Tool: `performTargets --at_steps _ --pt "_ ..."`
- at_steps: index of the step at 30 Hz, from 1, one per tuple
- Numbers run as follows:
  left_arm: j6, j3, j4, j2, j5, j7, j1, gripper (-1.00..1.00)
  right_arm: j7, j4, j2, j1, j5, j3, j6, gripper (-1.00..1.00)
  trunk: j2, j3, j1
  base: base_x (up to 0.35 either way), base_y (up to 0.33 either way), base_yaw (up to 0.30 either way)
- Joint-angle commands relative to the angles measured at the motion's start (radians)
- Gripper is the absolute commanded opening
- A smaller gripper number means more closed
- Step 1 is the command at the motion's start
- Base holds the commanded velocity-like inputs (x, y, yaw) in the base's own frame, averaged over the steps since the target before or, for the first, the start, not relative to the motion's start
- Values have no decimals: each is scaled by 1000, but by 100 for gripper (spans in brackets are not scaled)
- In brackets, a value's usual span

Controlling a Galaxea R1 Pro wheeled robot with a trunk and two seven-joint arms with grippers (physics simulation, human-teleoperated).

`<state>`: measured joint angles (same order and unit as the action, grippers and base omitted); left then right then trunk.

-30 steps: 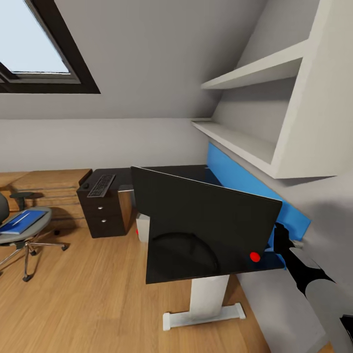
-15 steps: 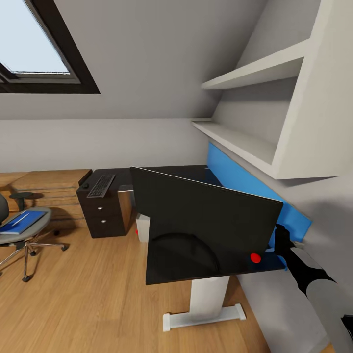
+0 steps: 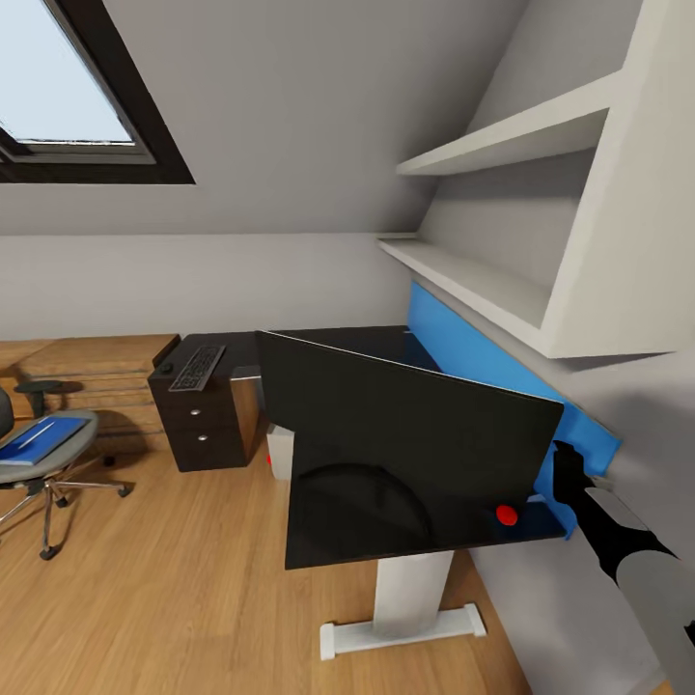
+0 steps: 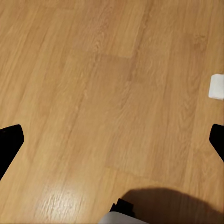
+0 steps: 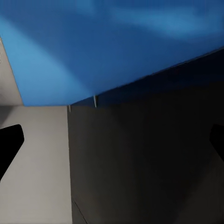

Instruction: In the bedroom, organize the workspace by keeping the computer under the desk, ensuring the monitor is on the desk, placing the keyboard on the desk next to the monitor, placing the mouse on the desk next to the keyboard, moving the folder from the swivel chair onto the desk next to the mouse, stacking the notebook on top of the folder with the pen on top of the notebook, and positioning the swivel chair next to the desk.

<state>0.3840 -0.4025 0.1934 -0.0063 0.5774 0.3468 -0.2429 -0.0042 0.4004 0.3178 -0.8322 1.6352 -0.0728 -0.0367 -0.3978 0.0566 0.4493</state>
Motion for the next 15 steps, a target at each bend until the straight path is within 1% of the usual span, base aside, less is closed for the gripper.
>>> performTargets --at_steps 1,10,15 --pt "3 -9 0 0 5 6 -1 100 0 1 1 -1 11 1 -3 100 -2 2 1 14 0 0" --pt "2 -9 0 0 5 6 -1 100 0 1 4 -1 11 1 -3 100 -2 2 1 13 0 0" --pt "1 -9 0 0 4 6 -1 100 0 1 4 -1 11 1 -3 100 -2 2 1 190 0 0"
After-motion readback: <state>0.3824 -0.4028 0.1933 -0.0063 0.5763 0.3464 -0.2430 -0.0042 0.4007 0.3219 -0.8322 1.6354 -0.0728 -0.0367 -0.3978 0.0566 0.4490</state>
